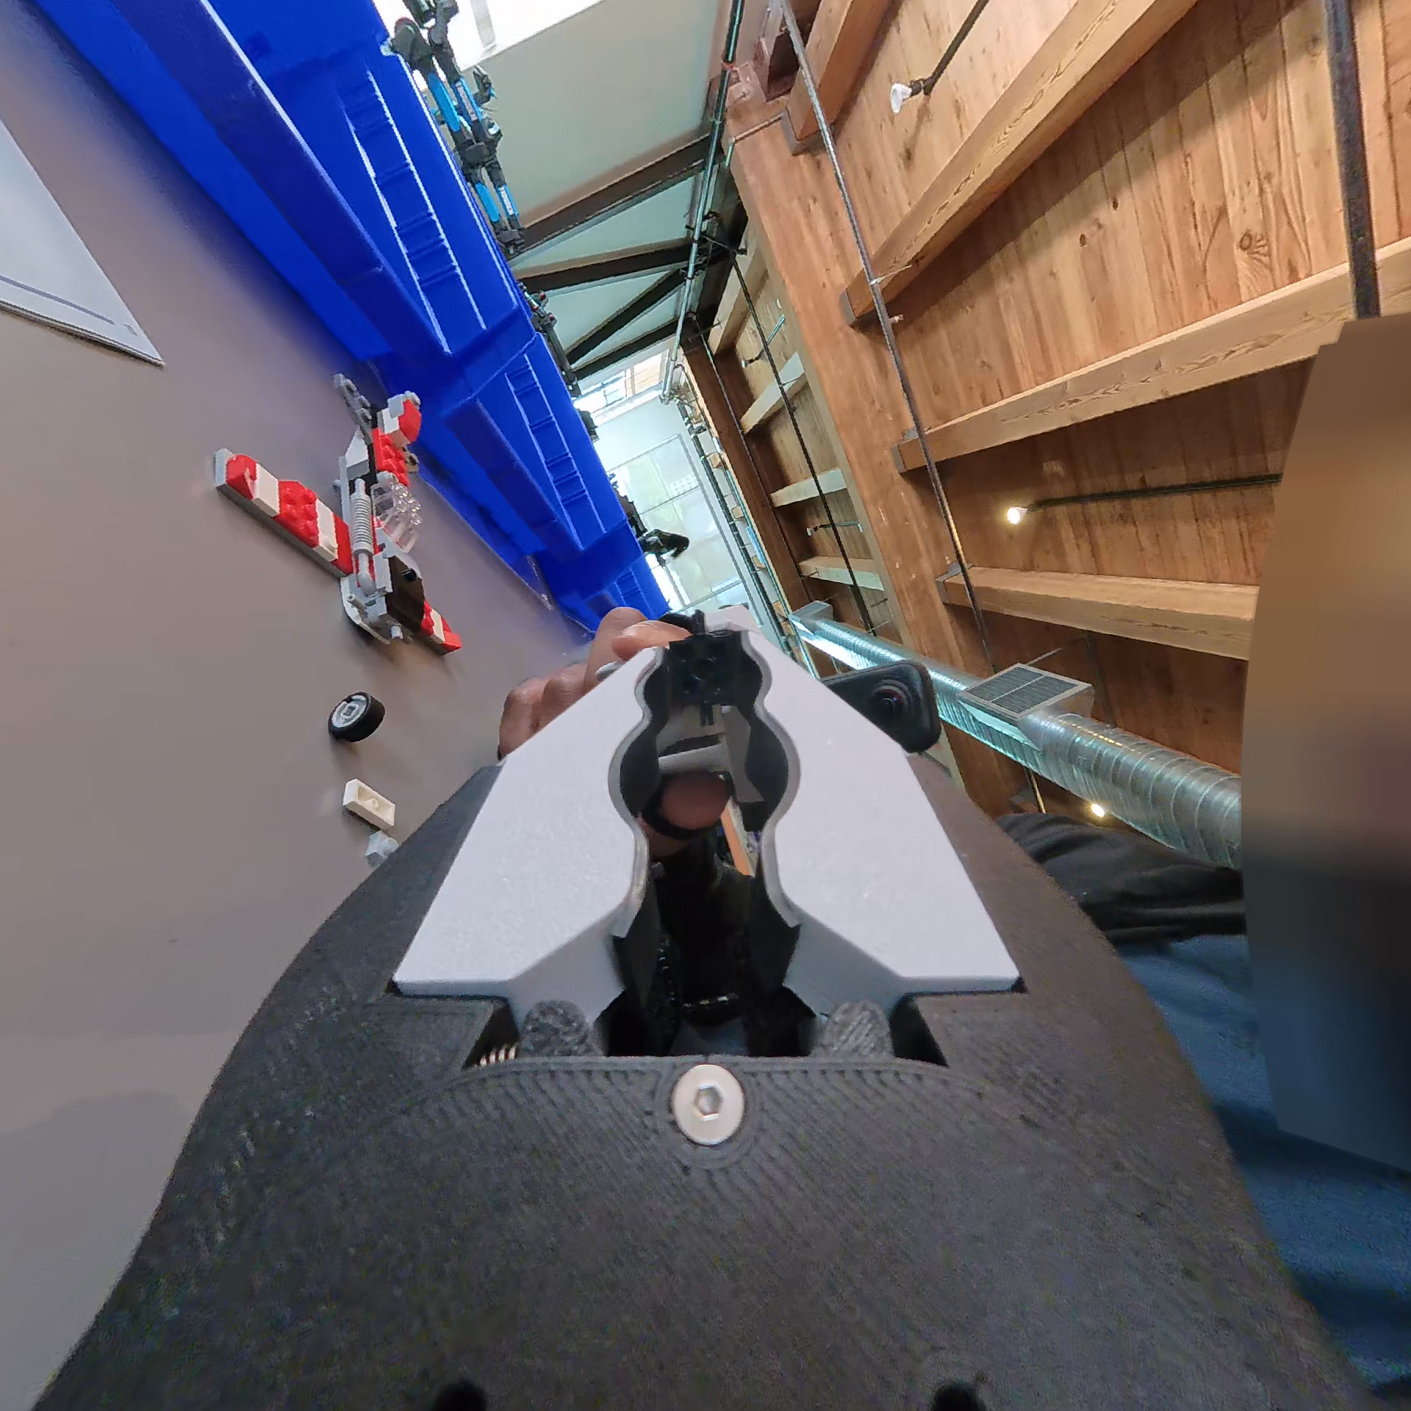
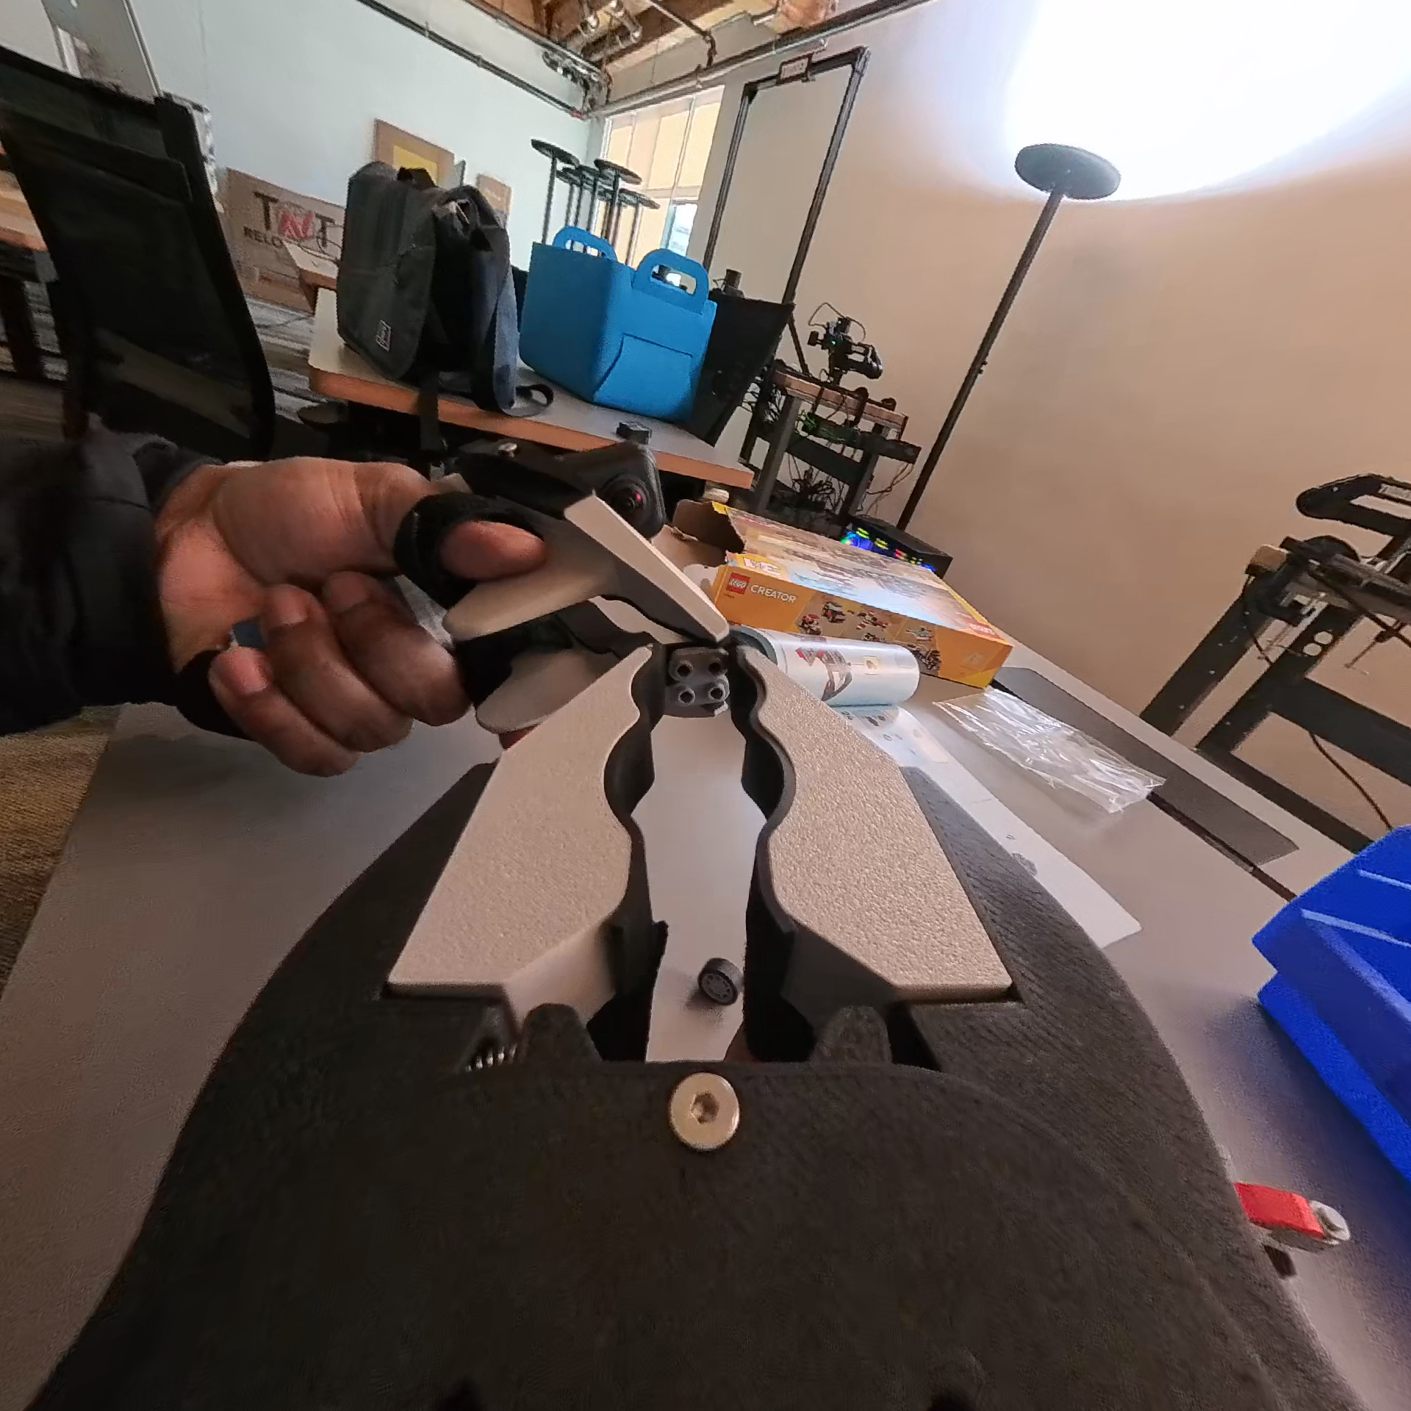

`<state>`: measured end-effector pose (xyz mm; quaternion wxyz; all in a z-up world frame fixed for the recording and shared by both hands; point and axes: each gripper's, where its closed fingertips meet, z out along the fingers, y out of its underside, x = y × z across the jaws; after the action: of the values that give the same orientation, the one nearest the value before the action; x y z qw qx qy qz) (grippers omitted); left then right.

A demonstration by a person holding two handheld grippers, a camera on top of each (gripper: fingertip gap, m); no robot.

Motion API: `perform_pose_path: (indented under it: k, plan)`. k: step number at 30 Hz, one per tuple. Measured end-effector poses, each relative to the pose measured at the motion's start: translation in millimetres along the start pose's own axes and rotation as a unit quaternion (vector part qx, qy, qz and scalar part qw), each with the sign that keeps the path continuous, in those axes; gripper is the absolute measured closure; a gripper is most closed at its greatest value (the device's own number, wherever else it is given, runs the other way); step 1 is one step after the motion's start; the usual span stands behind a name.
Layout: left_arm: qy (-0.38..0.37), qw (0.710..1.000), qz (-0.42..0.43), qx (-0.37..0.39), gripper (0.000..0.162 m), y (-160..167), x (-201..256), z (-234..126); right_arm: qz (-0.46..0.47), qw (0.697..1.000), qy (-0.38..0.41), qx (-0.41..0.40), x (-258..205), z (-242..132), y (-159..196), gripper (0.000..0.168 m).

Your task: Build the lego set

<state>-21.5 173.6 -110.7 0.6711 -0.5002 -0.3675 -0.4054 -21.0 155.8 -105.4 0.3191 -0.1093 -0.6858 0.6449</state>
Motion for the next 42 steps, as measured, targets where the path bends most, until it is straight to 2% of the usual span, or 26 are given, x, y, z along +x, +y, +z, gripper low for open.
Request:
perform_pose_path:
  k: [15,25,30,42]
  plan:
    - [0.049,0.999,-0.017,-0.002,0.145,3,13,3,0.048,0.998,-0.028,0.041,-1,-6,-13,0.152]
    - [-0.008,0.999,0.025,-0.027,0.145,7,5,-2,-0.018,1.000,-0.016,0.013,-6,-5,-4,0.152]
    - [-0.015,0.999,0.028,-0.030,0.145,8,3,-4,-0.020,1.000,-0.019,0.007,-7,-4,-1,0.152]
    - [0.036,0.999,0.007,-0.018,0.145,5,13,0,0.069,0.995,-0.052,0.038,-4,-7,-12,0.154]
